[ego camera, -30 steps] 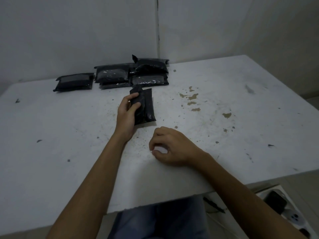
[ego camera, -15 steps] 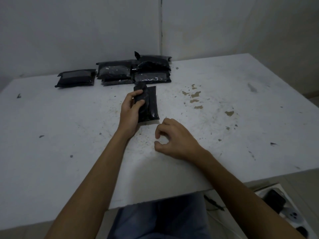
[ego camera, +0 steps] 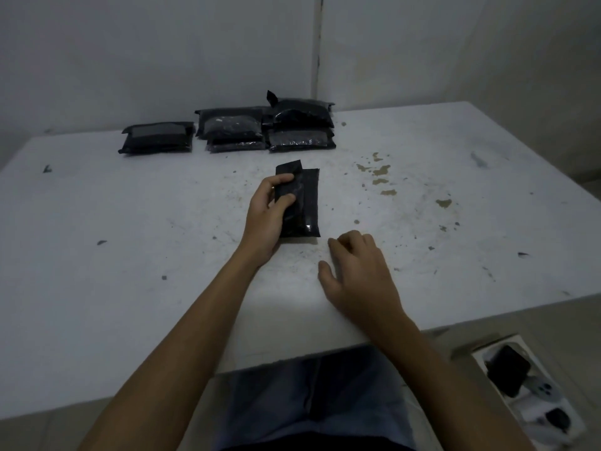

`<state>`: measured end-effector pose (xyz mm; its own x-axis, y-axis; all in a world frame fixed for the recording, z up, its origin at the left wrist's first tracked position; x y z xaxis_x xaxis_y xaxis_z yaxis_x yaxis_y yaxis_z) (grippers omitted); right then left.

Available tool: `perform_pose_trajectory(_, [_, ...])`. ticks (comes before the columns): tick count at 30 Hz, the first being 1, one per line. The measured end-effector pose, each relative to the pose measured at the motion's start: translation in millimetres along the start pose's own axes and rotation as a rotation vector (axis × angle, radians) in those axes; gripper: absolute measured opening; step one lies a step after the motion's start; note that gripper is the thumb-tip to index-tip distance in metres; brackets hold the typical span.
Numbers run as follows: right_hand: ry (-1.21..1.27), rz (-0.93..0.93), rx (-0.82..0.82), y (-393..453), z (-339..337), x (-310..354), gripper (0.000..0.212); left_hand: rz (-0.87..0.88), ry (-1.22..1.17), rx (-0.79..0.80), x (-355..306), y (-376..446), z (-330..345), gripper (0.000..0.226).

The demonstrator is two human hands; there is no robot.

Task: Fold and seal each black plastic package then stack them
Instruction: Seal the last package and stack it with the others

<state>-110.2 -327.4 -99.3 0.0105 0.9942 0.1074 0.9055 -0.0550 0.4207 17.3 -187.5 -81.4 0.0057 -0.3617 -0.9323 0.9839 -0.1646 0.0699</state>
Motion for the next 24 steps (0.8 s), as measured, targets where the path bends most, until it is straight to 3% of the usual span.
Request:
perform_pose_trajectory(5, [-0.066, 0.015, -0.003, -17, -3, 15, 0.037, -0.025, -0.033, -0.017, -4, -9, -13, 0.031])
perform_pose_trajectory(11, [0.034, 0.057, -0.028, -19, -10, 18, 0.029, -0.026, -0.033, -0.009, -7, -13, -17, 0.03])
perform_pose_trajectory(17, [0.065, 0.198, 0.028, -9, -6, 12, 0.043, -0.028, -0.051, -0.017, -7, -14, -17, 0.031])
perform_pose_trajectory(24, [-0.009, 0.138, -0.005, -8, -5, 16, 0.028, -0.035, -0.047, -0.022, -5, -13, -17, 0.031])
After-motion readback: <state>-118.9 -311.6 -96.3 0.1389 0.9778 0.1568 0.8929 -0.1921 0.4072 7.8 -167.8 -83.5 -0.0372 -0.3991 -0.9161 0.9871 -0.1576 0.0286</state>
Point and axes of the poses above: each hand's wrist, its own y-axis towards the middle knuckle, its own z-axis out of the palm, x = y × z, the point moved 4 cm from there along y, towards the middle knuckle, and after that the axes turned 13 degrees about -y, right-handed, at the moved point
